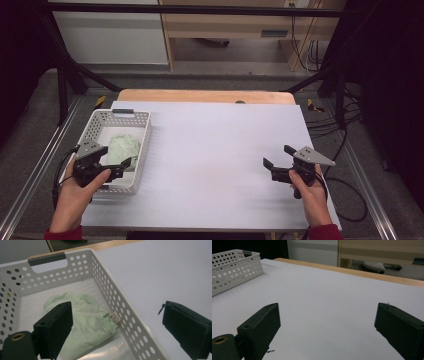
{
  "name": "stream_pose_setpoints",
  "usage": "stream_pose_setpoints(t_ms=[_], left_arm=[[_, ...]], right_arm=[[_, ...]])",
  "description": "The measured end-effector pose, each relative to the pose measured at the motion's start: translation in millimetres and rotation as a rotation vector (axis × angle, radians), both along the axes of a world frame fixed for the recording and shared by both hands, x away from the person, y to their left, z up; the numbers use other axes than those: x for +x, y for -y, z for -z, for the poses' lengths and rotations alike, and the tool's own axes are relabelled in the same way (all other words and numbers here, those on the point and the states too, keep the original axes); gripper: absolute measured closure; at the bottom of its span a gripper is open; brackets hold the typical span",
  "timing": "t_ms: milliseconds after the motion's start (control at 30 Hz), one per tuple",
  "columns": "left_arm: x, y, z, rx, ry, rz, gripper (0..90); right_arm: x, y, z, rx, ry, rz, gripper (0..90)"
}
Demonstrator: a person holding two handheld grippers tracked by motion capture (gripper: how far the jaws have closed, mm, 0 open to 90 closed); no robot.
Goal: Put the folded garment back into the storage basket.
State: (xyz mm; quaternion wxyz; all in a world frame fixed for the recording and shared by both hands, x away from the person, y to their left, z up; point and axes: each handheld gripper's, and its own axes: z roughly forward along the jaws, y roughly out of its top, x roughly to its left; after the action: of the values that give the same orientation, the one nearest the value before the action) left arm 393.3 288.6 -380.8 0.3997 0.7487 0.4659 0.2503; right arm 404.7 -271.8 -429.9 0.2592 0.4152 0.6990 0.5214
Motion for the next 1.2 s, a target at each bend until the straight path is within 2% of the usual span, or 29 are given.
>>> stream_pose_setpoints(t_ms=[733,1200], left_arm=[[0.2,5.9,1.9,0.019,-0.007,0.018,9.5],[0.3,13.1,4.1,0.023,-0.018,0.041,9.5]], right_arm=[[-13.7,-7.1,27.4,0.009,-0.022,-0.024,6.6],[-18.8,-15.5,35.5,0.008,-0.024,-0.044,6.5]])
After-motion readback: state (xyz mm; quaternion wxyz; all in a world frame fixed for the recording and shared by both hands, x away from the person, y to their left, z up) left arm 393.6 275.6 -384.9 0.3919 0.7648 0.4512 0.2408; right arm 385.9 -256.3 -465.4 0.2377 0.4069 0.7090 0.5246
